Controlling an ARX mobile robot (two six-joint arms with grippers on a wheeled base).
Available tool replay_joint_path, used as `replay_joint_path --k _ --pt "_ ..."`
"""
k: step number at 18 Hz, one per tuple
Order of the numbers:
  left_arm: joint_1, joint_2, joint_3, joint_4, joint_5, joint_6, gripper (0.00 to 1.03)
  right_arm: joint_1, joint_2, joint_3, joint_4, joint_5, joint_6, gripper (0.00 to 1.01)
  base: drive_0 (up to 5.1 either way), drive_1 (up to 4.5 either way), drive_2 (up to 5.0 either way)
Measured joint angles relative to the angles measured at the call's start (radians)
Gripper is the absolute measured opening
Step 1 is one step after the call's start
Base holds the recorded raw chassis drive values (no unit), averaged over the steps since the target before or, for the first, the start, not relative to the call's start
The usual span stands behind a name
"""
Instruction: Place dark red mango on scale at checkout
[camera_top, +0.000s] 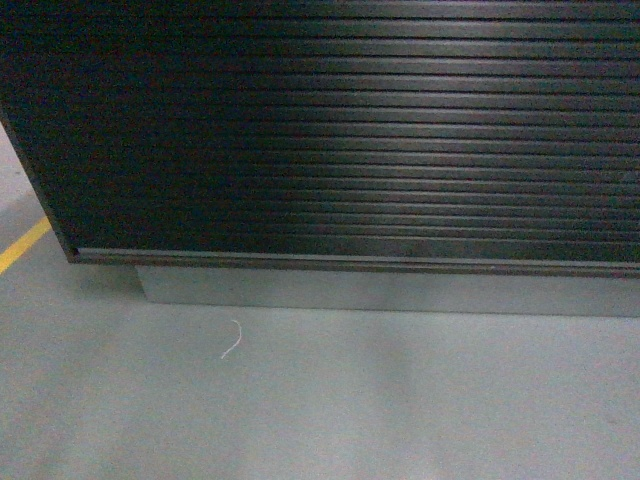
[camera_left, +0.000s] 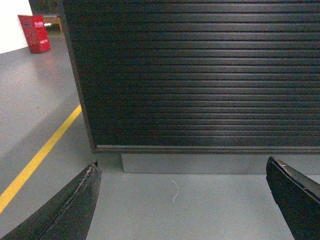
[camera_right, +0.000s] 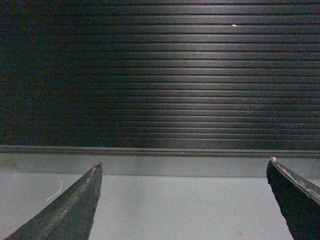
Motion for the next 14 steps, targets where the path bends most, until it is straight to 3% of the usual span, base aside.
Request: replay_joint_path --k 14 --pt "0.000 0.000 0.000 0.000 0.000 0.000 0.98 0.000 0.000 0.000 0.000 0.000 0.000 0.98 0.0 1.89 -1.9"
